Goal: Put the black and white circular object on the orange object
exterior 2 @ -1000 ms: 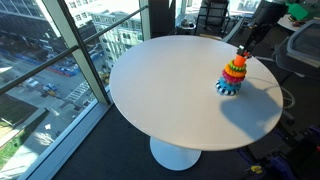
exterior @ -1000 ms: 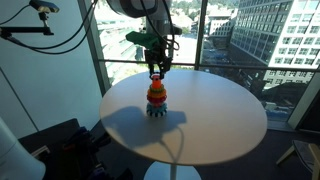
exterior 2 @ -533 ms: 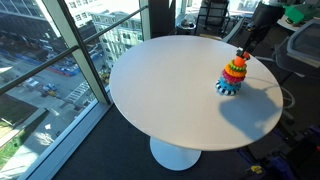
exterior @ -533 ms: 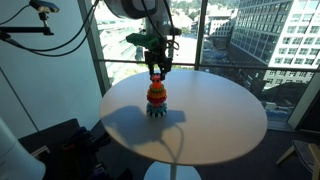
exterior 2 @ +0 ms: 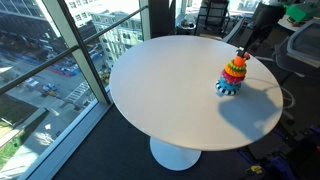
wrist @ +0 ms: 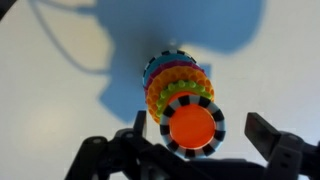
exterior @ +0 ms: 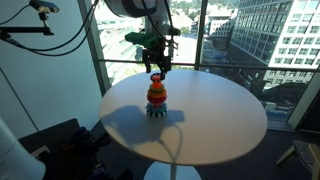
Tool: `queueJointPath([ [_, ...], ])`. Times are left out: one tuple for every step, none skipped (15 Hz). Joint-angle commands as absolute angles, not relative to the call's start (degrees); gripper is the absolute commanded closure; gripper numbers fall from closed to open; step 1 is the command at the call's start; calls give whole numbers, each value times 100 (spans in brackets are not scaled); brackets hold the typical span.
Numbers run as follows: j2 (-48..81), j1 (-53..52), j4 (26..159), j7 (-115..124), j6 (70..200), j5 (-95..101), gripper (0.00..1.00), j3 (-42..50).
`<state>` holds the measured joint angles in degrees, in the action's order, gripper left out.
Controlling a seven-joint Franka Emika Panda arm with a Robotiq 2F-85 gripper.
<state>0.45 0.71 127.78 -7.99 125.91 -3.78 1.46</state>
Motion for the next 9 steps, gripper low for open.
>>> queueJointPath([
  [-40, 89, 12662, -769, 12454, -405, 0, 134],
  [-69, 90, 12677, -795, 12491, -429, 0, 134],
  [-105, 87, 12697, -840, 12520, -461, 0, 133],
  [-134, 84, 12713, -871, 12546, -485, 0, 132],
  [-159, 82, 12727, -900, 12570, -519, 0, 132],
  [-174, 80, 12728, -930, 12563, -565, 0, 132],
  [-188, 80, 12736, -967, 12580, -634, 0, 136],
  [-191, 81, 12741, -1046, 12588, -751, 0, 140],
  [-196, 81, 12744, -1112, 12595, -860, 0, 144],
])
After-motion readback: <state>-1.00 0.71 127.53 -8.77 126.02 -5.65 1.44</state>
